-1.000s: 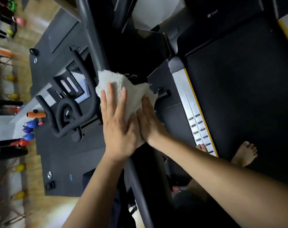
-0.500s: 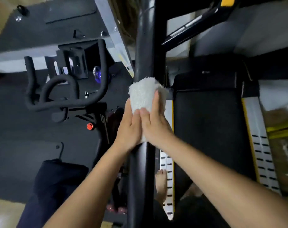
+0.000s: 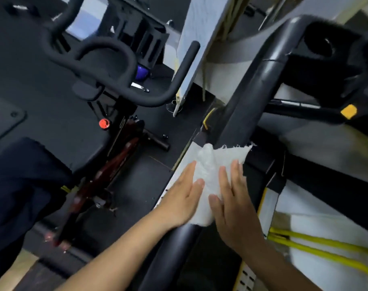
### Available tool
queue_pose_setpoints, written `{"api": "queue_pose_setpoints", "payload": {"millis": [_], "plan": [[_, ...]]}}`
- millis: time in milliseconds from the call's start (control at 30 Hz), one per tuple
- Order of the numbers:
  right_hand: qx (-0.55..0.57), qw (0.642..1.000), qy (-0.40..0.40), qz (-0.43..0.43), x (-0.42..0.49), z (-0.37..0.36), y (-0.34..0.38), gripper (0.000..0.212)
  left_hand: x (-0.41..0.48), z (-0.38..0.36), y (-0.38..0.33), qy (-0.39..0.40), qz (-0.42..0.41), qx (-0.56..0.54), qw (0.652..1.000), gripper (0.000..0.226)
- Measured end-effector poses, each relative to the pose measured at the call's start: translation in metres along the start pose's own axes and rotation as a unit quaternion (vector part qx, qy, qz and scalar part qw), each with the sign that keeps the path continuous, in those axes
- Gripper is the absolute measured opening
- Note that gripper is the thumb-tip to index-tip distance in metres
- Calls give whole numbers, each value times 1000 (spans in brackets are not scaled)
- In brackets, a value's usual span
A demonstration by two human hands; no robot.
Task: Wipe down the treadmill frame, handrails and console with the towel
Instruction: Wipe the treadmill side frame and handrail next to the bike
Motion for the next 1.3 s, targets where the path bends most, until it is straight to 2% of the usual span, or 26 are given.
{"api": "queue_pose_setpoints", "payload": {"millis": [67,167,233,300,367,467,567,700,800,833,900,1000,1067,1200,1300], "plan": [[-42,999,19,24,18,5,-3,60,16,0,-9,14,19,-42,999,70],[-147,987,43,42,58,5,3,61,40,4,-8,35,92,-155,983,46],[-221,972,67,35,77,5,9,63,50,1,2,48,143,-218,964,51],[-276,956,87,55,77,8,13,64,48,-4,12,44,169,-224,959,73],[-269,952,109,96,57,11,18,60,35,-4,21,50,168,-188,966,79],[-200,959,137,147,33,18,22,52,19,-8,31,72,127,-143,979,61],[-199,954,151,166,58,19,26,49,37,-9,38,80,175,-215,957,51],[-325,896,235,191,114,-8,40,47,65,-23,61,106,247,-328,906,58],[-384,847,322,176,132,-28,44,51,68,-24,69,118,229,-348,902,33],[-385,846,326,174,132,-27,44,55,68,-20,65,109,246,-347,898,31],[-366,863,307,165,122,-16,48,57,63,-16,59,100,260,-328,903,50],[-322,902,252,140,99,6,55,46,55,-6,54,87,256,-260,927,61],[-301,914,240,132,84,17,56,44,56,-4,45,84,247,-276,925,61],[-314,911,236,128,93,14,46,44,81,-2,29,91,261,-285,918,54],[-344,905,228,105,114,-2,38,47,96,-17,45,86,284,-294,908,80]]}}
Point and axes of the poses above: each hand's wrist, its own x-axis towards the middle knuckle, its own z-axis out of the back of the hand, y = z × x, the point moved 4 cm from there along x, towards the middle knuckle, and after that the axes turned 8 degrees about -y, right-handed, at the moved point
